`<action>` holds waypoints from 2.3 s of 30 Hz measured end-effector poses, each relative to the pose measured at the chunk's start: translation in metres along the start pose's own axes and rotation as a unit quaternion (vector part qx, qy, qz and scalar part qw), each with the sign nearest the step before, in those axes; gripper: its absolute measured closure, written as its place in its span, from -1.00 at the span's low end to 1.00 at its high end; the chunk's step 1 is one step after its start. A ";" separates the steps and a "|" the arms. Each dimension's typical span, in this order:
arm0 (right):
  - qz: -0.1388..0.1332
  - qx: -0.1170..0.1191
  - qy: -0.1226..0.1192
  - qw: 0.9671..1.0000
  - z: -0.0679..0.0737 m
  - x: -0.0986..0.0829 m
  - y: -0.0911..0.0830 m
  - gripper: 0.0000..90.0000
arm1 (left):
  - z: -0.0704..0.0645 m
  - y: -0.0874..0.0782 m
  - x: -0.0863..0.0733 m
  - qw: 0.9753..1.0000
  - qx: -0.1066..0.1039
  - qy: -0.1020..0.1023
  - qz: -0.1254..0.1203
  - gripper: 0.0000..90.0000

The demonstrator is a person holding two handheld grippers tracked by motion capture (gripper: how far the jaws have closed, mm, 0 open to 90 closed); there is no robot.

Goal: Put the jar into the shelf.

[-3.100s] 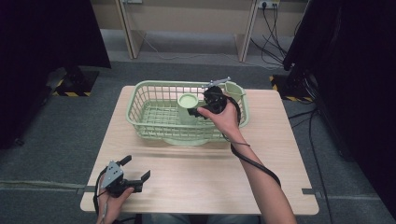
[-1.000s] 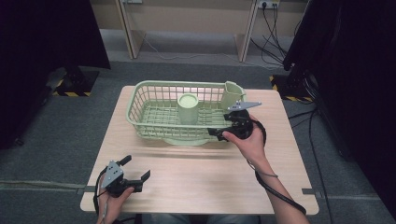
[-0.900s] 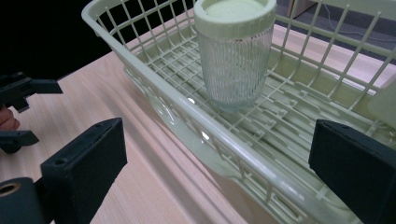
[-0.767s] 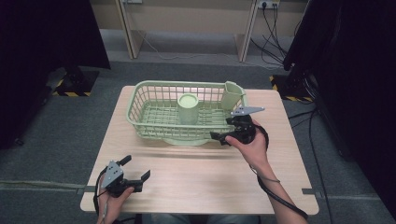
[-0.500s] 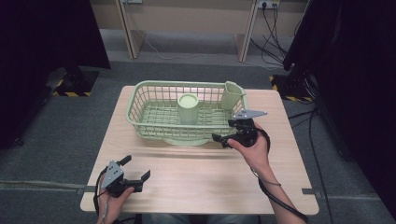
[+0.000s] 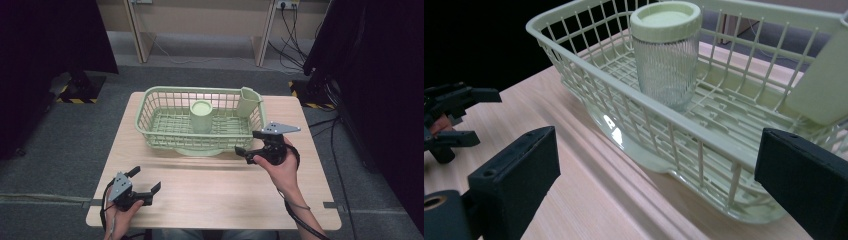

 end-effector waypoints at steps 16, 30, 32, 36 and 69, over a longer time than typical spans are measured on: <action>-0.003 -0.015 0.034 0.999 -0.006 -0.040 -0.024 -0.90 | 0.000 0.001 0.000 1.000 0.003 -0.004 0.002 -0.98; 0.001 -0.029 0.053 0.998 -0.012 -0.068 -0.035 -0.90 | 0.000 0.001 0.000 1.000 0.005 -0.005 0.003 -0.98; 0.000 -0.033 0.055 0.998 -0.013 -0.073 -0.038 -0.90 | 0.000 0.001 0.000 1.000 0.006 -0.005 0.003 -0.98; -0.002 -0.045 0.061 0.997 -0.017 -0.083 -0.044 -0.91 | 0.000 0.002 0.000 1.000 0.006 -0.007 0.004 -0.98; -0.018 -0.095 0.075 0.993 -0.046 -0.130 -0.055 -0.92 | 0.001 0.002 0.000 1.000 0.008 -0.011 0.004 -0.98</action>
Point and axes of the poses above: each handheld gripper's, and its own axes: y roughly forward along the jaws, x roughly out of its top, z roughly to its left, the point moved 7 cm from there along y, roughly forward along the jaws, and after that the axes turned 15 degrees about x, right-handed, at the moved point
